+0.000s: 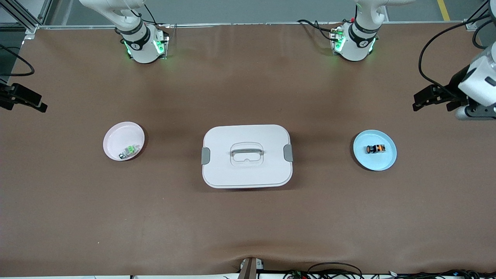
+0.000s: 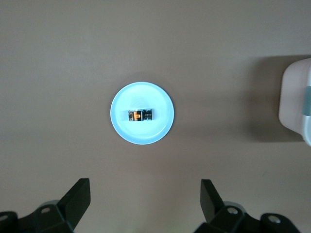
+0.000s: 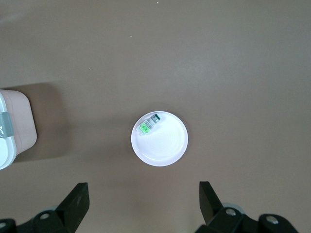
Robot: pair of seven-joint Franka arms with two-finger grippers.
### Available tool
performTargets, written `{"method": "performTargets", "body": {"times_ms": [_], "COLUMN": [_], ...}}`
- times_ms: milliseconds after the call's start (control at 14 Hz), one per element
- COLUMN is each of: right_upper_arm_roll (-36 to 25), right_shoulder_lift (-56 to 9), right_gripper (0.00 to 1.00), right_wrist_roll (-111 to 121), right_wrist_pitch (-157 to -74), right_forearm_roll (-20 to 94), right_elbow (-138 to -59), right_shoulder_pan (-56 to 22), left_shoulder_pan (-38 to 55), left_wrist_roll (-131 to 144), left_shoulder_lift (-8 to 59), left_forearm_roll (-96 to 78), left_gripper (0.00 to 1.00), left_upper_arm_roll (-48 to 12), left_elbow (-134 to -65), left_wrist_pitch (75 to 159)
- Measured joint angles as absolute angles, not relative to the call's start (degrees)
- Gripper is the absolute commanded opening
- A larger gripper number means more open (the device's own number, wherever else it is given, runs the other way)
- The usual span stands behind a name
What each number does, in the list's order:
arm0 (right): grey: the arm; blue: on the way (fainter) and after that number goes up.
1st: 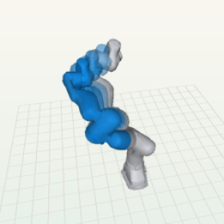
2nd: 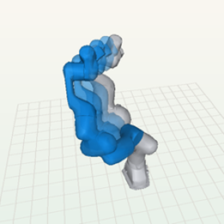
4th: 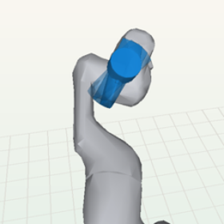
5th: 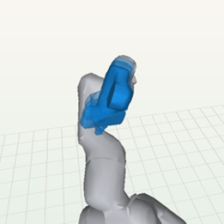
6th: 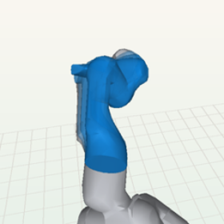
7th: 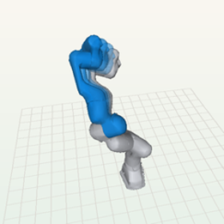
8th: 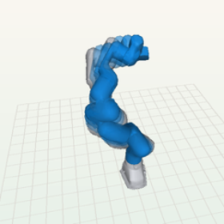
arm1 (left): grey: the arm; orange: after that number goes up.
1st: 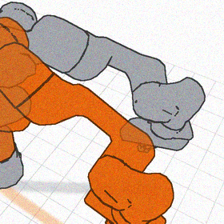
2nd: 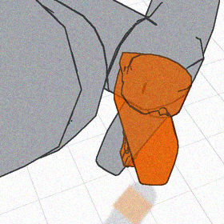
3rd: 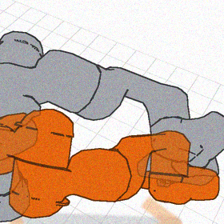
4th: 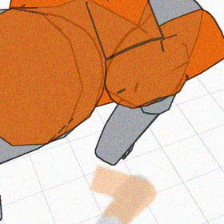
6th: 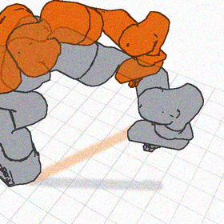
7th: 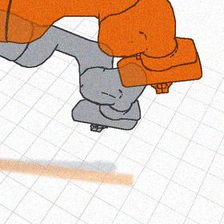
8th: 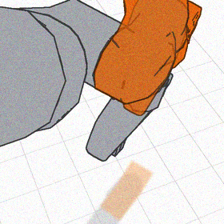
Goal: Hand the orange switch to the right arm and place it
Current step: 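Move the left gripper down over the orange switch on the blue plate, then close the left gripper on the orange switch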
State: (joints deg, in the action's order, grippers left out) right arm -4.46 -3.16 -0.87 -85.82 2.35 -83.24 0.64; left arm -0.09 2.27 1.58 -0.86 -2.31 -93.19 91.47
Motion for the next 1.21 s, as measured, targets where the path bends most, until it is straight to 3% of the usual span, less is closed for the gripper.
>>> {"method": "performTargets", "body": {"times_ms": [357, 1214], "right_upper_arm_roll": [-4.48, -4.40], "right_shoulder_lift": [-3.16, -3.18], "right_gripper": [1.00, 1.00], "right_wrist_roll": [-0.87, -0.80], "right_wrist_pitch": [-85.85, -86.02], "right_forearm_roll": [2.33, 1.39], "right_elbow": [-83.24, -83.26], "right_shoulder_pan": [0.64, 0.58], "left_shoulder_pan": [-0.76, -3.02], "left_wrist_roll": [1.84, -2.04], "left_shoulder_lift": [7.28, 9.95], "left_forearm_roll": [-0.86, -0.71], "left_gripper": [1.00, 1.00], "left_upper_arm_roll": [-2.20, -2.12], "left_elbow": [-95.02, -122.50], "left_wrist_pitch": [93.00, 129.51]}}
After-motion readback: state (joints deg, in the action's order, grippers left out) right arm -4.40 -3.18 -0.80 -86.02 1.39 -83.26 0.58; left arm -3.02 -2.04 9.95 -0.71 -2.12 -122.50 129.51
